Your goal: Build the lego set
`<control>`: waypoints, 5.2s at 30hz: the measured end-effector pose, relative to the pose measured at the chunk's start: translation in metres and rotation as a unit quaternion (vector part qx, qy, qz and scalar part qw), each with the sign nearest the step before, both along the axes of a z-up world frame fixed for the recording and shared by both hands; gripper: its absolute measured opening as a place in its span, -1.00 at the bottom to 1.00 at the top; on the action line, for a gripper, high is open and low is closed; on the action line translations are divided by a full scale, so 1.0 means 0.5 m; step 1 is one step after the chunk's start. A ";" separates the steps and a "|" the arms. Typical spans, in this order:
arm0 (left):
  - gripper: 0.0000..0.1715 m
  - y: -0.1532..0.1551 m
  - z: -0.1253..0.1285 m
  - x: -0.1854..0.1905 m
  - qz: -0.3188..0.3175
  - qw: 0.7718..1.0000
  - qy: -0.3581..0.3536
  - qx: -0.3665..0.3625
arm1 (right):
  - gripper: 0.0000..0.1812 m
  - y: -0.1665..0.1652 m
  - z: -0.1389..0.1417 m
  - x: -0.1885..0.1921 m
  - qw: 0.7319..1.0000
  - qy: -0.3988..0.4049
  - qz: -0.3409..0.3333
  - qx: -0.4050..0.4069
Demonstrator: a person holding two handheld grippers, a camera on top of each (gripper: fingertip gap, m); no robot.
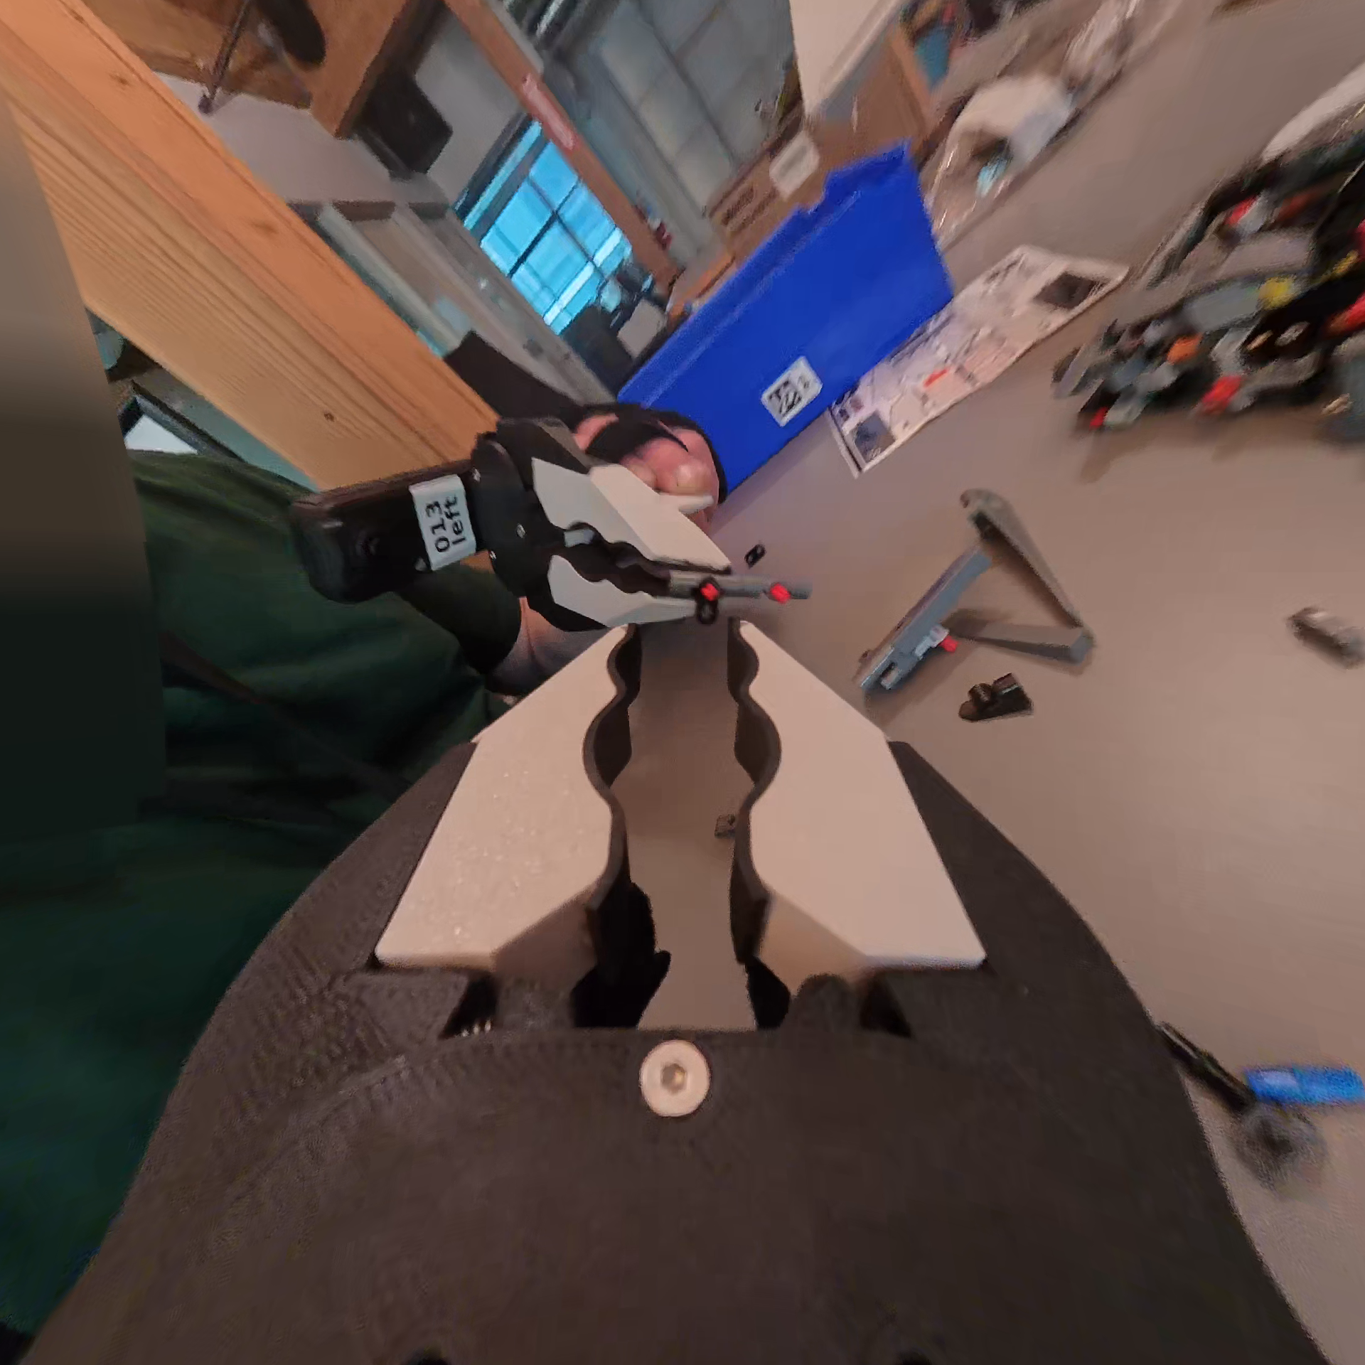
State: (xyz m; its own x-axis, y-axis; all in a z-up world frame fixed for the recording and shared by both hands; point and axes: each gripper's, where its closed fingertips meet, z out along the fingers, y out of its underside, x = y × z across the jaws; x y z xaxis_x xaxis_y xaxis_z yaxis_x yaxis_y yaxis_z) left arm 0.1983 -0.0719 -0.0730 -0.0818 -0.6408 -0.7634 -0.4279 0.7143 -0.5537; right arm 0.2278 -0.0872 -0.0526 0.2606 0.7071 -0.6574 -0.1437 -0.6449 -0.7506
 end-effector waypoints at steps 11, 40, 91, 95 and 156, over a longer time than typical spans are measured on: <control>-0.95 -0.025 -0.097 -0.028 -0.019 0.989 0.144 0.020 | -0.85 -0.056 0.040 0.200 0.973 -0.044 -0.214 0.079; -0.78 -0.026 -0.163 -0.090 0.024 0.987 0.158 -0.025 | -0.90 -0.125 -0.033 0.328 0.929 -0.072 -0.351 0.094; -1.00 -0.041 -0.086 -0.202 0.107 0.980 0.075 -0.149 | -0.68 -0.135 -0.014 0.439 0.864 -0.064 -0.487 0.115; -0.97 -0.047 -0.044 -0.235 0.106 0.982 0.045 -0.149 | -0.68 -0.128 -0.025 0.442 0.865 -0.069 -0.488 0.095; -0.92 0.232 -0.015 -0.760 0.288 0.918 0.075 -0.262 | -0.68 -0.080 -0.120 0.431 0.882 -0.131 -0.449 -0.049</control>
State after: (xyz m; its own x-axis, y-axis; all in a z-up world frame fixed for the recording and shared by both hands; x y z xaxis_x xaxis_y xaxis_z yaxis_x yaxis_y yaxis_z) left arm -0.1817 0.0442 -0.0807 0.3069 -0.8869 -0.3451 -0.7504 -0.0025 -0.6609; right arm 0.4434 -0.1270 -0.1123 0.8396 0.0799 -0.5374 -0.4595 -0.4232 -0.7809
